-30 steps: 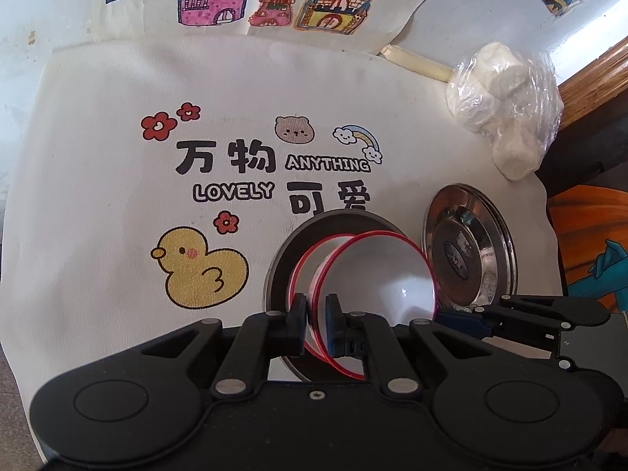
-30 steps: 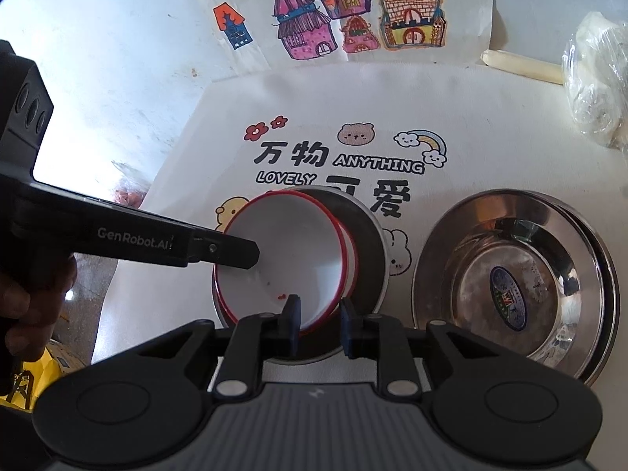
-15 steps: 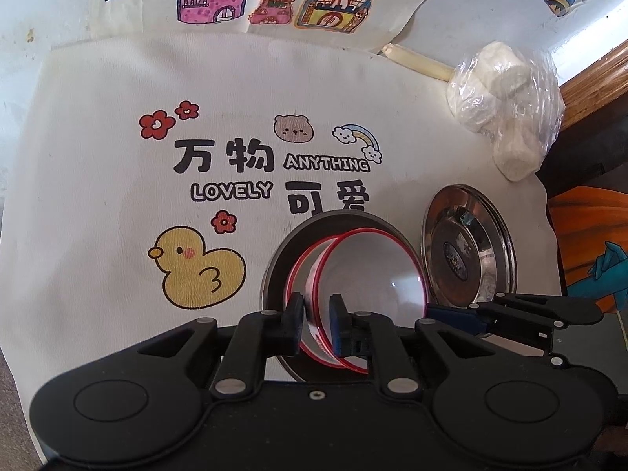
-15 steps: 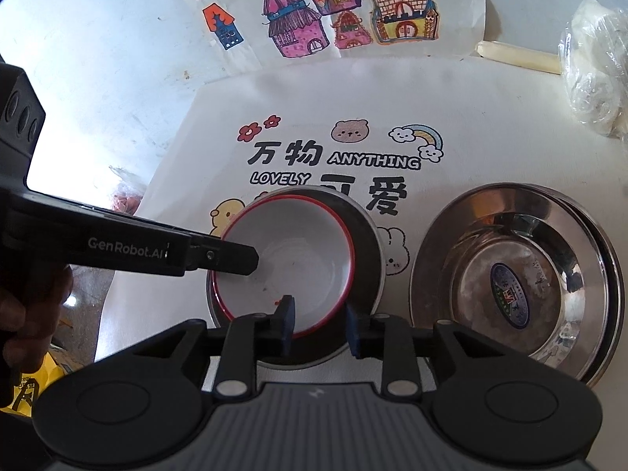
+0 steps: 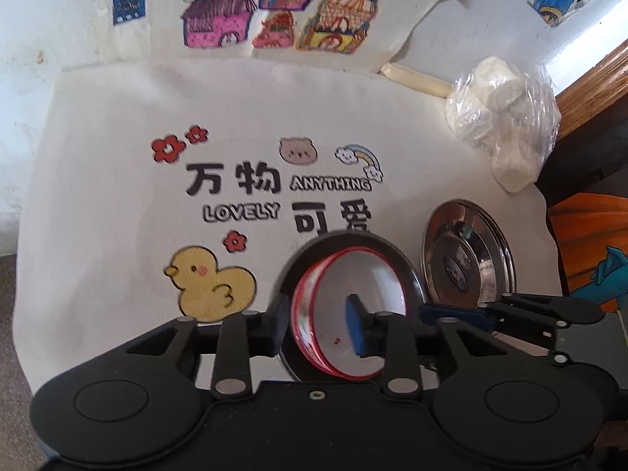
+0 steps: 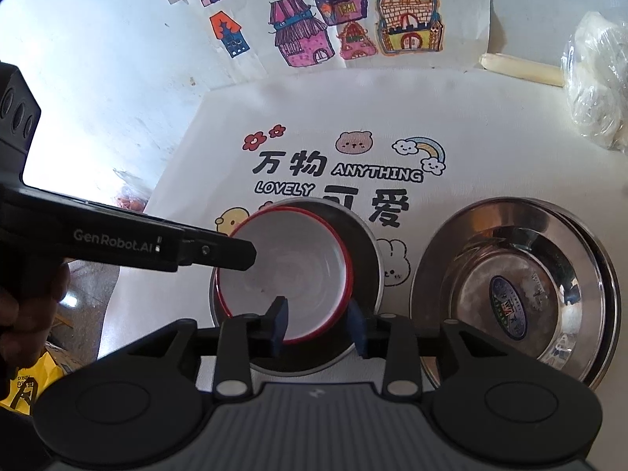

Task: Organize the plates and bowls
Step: 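Open both tools and release the nested white bowl, then move both tools to the rim of the steel bowl holding the white bowls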

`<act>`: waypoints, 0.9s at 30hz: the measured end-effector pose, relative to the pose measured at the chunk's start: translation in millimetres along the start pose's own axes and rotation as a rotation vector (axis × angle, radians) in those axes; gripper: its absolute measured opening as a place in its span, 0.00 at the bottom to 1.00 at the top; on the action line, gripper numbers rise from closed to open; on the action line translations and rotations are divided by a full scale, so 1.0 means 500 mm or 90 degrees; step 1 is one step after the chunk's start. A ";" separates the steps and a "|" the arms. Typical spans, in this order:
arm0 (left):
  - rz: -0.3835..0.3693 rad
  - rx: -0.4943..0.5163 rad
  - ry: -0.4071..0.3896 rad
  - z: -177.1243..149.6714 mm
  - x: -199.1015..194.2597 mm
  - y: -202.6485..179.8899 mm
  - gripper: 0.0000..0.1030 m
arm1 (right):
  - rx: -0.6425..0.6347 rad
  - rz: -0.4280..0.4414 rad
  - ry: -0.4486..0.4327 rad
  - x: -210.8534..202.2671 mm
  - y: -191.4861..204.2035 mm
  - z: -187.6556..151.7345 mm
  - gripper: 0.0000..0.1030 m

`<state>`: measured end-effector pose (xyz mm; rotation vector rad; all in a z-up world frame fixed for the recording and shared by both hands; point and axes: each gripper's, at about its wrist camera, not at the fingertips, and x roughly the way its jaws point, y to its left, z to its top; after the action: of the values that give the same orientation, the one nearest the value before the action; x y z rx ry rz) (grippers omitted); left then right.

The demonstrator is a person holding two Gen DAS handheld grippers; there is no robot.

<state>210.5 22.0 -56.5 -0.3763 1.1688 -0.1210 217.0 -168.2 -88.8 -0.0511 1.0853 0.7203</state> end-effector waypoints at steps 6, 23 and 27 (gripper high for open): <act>0.034 -0.004 -0.039 0.019 -0.019 0.037 0.80 | 0.021 -0.021 -0.038 -0.035 -0.016 0.002 0.69; 0.084 0.185 0.040 0.070 0.027 0.067 0.99 | 0.147 -0.029 -0.038 -0.078 -0.065 -0.072 1.00; 0.090 0.238 0.064 0.075 0.046 0.048 0.99 | 0.175 -0.015 -0.021 -0.069 -0.069 -0.086 1.00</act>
<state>251.5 46.2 -72.5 0.0427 1.2390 -0.2327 193.3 -228.3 -92.0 0.1826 1.1422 0.5438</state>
